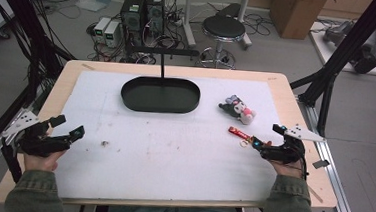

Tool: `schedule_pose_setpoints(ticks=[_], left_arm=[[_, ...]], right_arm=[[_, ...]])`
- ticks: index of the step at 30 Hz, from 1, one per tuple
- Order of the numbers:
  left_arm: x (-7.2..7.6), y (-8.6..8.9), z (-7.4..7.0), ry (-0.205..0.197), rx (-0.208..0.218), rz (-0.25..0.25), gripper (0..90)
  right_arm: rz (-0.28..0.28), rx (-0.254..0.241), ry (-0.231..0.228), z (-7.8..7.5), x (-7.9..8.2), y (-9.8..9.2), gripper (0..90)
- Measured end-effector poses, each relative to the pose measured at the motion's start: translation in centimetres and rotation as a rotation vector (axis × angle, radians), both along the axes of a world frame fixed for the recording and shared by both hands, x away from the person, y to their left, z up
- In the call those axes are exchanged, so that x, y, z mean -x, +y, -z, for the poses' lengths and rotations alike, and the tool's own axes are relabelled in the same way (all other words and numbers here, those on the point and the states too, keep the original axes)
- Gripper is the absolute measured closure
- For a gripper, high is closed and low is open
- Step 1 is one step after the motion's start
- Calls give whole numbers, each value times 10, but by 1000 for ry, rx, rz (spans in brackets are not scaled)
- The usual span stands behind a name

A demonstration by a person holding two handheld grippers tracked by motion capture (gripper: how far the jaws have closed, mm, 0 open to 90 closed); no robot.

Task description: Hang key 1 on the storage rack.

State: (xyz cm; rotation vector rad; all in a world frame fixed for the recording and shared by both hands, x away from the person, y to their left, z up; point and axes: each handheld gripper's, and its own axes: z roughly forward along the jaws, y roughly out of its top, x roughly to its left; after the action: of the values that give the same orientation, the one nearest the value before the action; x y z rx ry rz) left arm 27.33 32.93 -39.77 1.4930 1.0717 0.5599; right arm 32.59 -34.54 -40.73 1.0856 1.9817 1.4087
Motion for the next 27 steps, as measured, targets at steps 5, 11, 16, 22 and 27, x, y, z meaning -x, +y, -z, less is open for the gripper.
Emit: schedule_pose_setpoints(ticks=[5, 11, 16, 22, 27], left_arm=[[-1, -1, 1, 8, -11, 7, 66], [0, -2, 1, 11, -16, 3, 66], [0, -2, 2, 16, -27, -5, 66], [-1, -1, 3, 15, -23, -4, 66], [-1, -2, 3, 13, -20, -2, 66]], right_arm=[[3, 1, 5, 0, -1, 0, 7], [-4, -8, 9, -2, -2, -1, 7], [-14, -1, 7, -9, -3, 2, 6], [-56, 87, 48, -12, -15, 15, 6], [-88, 138, 103, -11, -29, 26, 7]])
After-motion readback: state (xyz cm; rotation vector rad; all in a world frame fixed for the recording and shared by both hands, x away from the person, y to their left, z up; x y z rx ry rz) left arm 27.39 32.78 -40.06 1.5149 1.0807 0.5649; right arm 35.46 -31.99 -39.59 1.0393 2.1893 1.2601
